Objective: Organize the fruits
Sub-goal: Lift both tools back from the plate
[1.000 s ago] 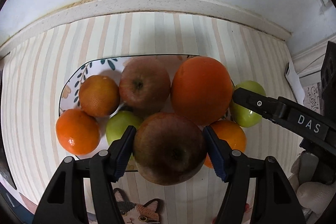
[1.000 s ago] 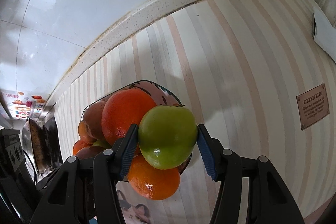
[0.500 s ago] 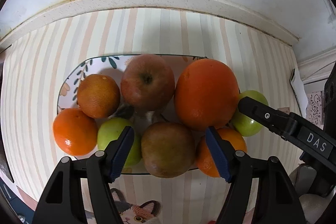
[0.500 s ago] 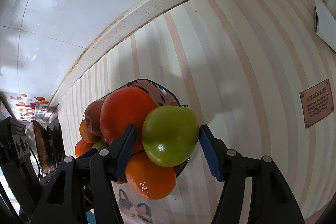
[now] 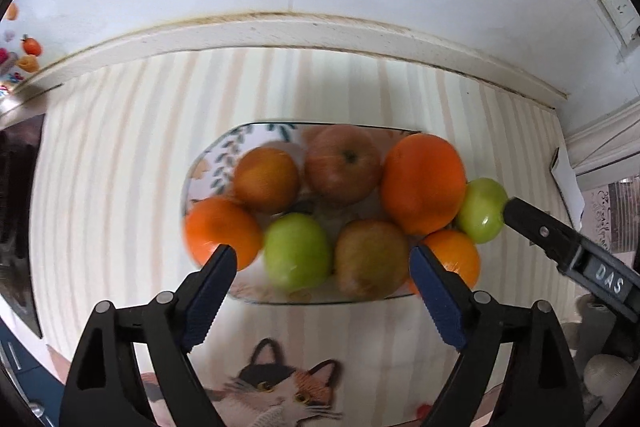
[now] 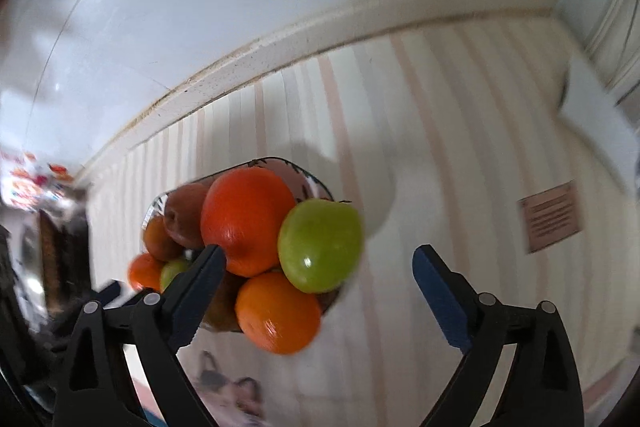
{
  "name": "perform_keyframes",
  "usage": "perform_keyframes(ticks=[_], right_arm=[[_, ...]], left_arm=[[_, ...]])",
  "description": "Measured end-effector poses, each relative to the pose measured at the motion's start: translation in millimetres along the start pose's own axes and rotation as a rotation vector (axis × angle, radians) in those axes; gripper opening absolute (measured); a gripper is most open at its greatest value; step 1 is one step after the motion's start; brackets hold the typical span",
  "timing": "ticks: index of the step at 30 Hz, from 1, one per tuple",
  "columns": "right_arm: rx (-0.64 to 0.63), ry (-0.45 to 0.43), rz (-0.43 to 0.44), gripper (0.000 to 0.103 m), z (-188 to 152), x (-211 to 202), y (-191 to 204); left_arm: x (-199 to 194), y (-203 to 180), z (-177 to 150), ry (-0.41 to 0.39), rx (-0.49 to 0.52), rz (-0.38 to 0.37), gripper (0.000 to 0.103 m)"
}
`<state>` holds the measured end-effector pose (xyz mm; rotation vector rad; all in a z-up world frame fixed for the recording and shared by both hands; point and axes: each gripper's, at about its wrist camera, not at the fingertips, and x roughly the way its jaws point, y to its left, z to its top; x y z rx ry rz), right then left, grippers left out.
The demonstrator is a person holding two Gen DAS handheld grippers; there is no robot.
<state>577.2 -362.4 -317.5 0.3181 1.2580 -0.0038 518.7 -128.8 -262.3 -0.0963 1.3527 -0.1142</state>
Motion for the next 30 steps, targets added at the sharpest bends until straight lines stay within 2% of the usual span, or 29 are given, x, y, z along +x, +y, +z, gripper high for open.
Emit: perform_keyframes(ticks=[4,12,23,30], right_arm=[[-0.061,-0.046,-0.043,0.097,-23,-24,15],[-0.125,-0.134,-0.064,0.097,-72,-79,44],[-0.188,-0.299,-0.083,0.097,-127,-167,68],[-0.211,-0.376,-0.068,0.097,-157,-214,74]], left_arm=[[-18,14,-18,-0.031,0.006,0.031,0.088],[-57,29,-55,-0.077,0.013,0.049,0.088],[-138,28,-104,-0.232,0.054,0.069,0.088],[-178,27,-125,-0.299,0.056,0.068,0.088]])
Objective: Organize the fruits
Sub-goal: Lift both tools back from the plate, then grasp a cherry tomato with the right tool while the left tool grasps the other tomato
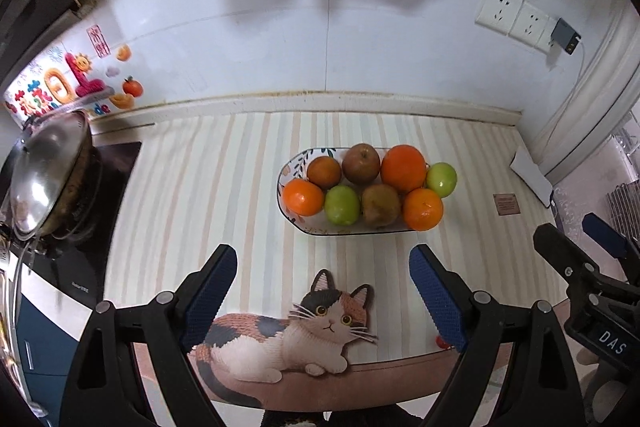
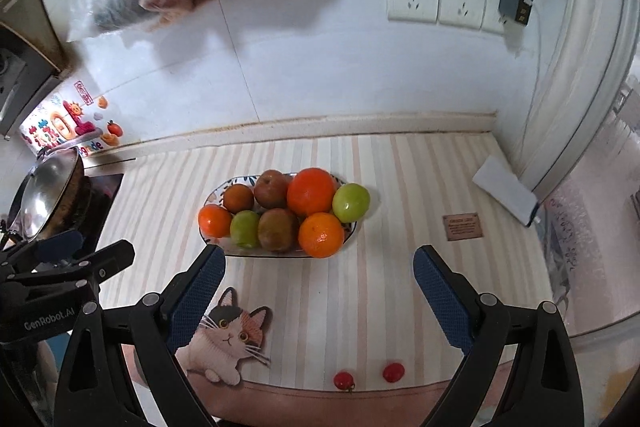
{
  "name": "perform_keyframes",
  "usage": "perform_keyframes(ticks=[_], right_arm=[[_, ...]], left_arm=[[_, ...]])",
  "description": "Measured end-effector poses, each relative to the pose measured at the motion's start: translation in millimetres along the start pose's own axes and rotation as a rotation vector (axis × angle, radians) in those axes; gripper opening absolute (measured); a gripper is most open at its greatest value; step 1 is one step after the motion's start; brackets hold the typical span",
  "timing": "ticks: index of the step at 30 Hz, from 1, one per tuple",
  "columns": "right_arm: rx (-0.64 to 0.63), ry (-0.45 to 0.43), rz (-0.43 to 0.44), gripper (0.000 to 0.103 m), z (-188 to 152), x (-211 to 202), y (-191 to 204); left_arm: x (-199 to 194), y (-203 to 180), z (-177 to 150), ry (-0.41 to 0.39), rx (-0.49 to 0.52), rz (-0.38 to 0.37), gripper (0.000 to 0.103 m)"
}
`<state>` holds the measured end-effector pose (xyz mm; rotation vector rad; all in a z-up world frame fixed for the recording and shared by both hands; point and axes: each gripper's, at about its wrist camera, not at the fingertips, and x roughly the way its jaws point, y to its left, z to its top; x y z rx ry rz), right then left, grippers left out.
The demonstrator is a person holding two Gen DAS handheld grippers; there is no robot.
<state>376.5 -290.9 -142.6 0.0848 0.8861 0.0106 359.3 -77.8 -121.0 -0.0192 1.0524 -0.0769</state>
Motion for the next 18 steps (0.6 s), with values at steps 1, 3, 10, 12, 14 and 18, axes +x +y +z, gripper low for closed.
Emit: perform_keyframes(ticks=[1,3,10,12,14,18], right_arm=[[0.000,-0.006,0.001,0.097,-1,-5,1],[0.000,-0.020,0.005,0.097,-4,-17,1],[0.000,-0.024,0.011,0.097,-12,-40,3],[0.004,-0.022,0.012,0.097,-15,-41,2],[0.007,-0.019,0.008,0.097,-17,-42,1],[0.021,-0.012,0.019,0.097,-20,-40,-3]], left_arm=[[-3,0,-1,-0.003,-0.001,-0.003,0.088],[-11,-1,-5,-0.003,-0.002,-0.012,0.088],[-25,-7,-18,0.021,0.020,-0.023,0.088],[-27,-8,-21,0.021,0.022,-0.022,0.088],[-28,-8,-23,0.025,0.018,-0.026,0.088],[-29,-10,-25,0.028,0.022,-0.023,0.088]])
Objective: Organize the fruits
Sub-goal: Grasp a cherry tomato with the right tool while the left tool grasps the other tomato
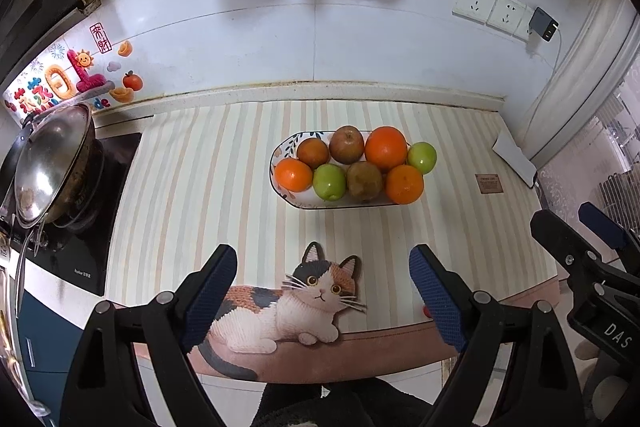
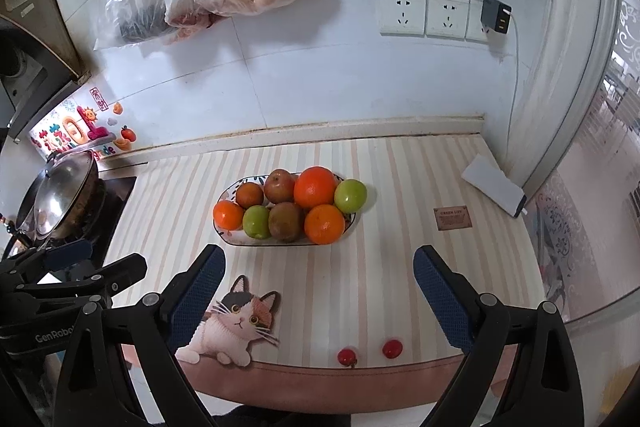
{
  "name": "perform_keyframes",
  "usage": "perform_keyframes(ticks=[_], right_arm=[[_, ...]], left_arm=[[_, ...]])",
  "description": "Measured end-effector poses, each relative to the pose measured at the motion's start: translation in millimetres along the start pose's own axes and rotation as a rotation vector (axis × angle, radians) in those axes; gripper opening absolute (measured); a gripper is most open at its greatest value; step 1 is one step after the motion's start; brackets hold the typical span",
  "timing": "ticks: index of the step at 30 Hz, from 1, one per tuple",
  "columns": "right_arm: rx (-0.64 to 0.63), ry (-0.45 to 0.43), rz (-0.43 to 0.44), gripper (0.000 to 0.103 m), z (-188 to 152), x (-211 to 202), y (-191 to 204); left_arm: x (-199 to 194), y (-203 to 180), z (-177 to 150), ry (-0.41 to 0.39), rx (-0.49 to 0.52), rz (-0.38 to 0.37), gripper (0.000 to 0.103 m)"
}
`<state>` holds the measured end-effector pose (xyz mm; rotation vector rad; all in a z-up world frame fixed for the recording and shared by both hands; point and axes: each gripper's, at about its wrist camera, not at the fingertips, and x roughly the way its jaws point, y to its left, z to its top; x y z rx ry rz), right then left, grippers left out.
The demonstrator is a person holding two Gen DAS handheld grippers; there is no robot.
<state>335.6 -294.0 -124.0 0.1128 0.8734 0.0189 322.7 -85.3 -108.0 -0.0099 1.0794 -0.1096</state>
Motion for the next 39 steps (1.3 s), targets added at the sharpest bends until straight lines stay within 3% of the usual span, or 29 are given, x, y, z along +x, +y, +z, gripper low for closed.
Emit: perform_keyframes(ticks=[4,7,12,14,16,22,27,34,39], right_arm=[[0.028,0.013,0.018,0.097,0,8,-8],[0.088,0.075,0.048,0.097,-4,29,-28],[0.185,0.176,-0.004,0.097,-30,71,-78],[0.210,0.220,-0.036,0.091,-48,92,-99],[0.243,0.285,-0.034,0.072,-69,113,-116],[0.353,0.446,0.019,0.059,-130,173,-149],[0.386,0.481,0.042,0.051,-155,196,-156],[0.302,0.484,0.017,0.032,-162,208,-143],[0.321,0.462,0.007,0.032,-162,196,-154]], left_arm=[[6,-3,2,0.001,0.001,0.011,0.088],[21,-10,3,0.015,0.016,0.028,0.088],[63,-37,-2,0.083,0.079,0.041,0.088],[90,-55,-8,0.141,0.121,0.042,0.088],[116,-72,-16,0.205,0.156,0.028,0.088],[180,-104,-47,0.386,0.207,-0.005,0.085],[203,-114,-65,0.446,0.232,-0.003,0.085],[211,-123,-74,0.479,0.249,-0.007,0.085],[216,-140,-83,0.510,0.285,-0.071,0.085]])
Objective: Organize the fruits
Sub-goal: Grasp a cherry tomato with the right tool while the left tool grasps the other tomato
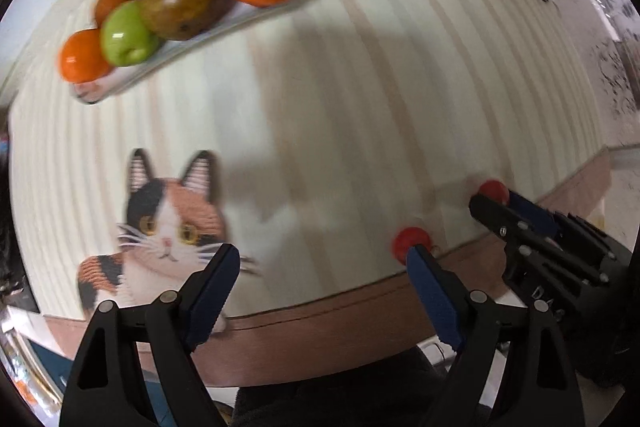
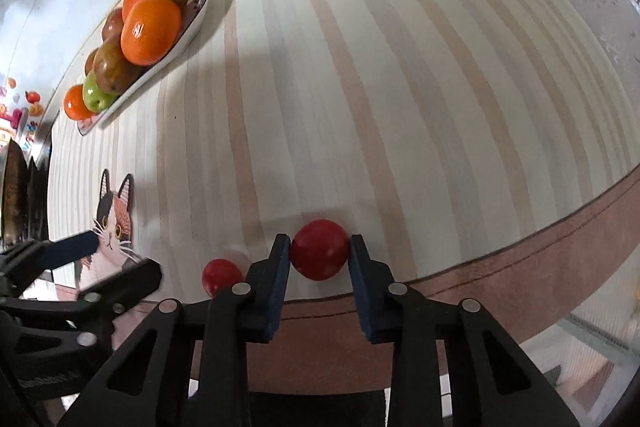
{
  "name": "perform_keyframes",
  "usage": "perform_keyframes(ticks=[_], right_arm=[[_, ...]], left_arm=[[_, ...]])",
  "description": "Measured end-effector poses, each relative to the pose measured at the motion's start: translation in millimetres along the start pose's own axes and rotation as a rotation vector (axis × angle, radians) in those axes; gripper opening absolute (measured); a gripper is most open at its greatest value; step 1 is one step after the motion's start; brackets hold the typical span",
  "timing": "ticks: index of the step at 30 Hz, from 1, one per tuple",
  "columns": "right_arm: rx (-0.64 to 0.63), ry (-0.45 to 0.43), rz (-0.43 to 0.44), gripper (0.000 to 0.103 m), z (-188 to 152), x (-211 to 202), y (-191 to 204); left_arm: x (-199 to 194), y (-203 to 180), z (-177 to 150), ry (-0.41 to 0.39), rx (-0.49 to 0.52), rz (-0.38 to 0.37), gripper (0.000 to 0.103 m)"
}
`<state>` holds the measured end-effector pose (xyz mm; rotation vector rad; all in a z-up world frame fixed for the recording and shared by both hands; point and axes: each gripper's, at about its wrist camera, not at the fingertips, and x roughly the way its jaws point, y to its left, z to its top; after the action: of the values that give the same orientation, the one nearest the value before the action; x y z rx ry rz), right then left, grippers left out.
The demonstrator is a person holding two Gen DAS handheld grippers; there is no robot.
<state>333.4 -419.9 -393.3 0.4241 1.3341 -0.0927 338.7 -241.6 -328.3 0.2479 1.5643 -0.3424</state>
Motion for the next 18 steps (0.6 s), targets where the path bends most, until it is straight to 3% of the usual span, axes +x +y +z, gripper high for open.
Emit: perform_keyframes(ticks=[5,10,18], right_arm=[[0.033,-0.028,-0.020,0.032,-3,-15,-19],[0.046,-0.034,-0.051,0.032,-6,-19,-32],[0.050,-0.040,-0.065,0.032,-7,-20,-31]], left_arm=[[13,-25,-1,0.025,0.053,-0.044,0.085],[22,-44,2,0.033,0.088,-0.054,0.078],[42,-68,11,0.040,0.117,-0.049,0.053]])
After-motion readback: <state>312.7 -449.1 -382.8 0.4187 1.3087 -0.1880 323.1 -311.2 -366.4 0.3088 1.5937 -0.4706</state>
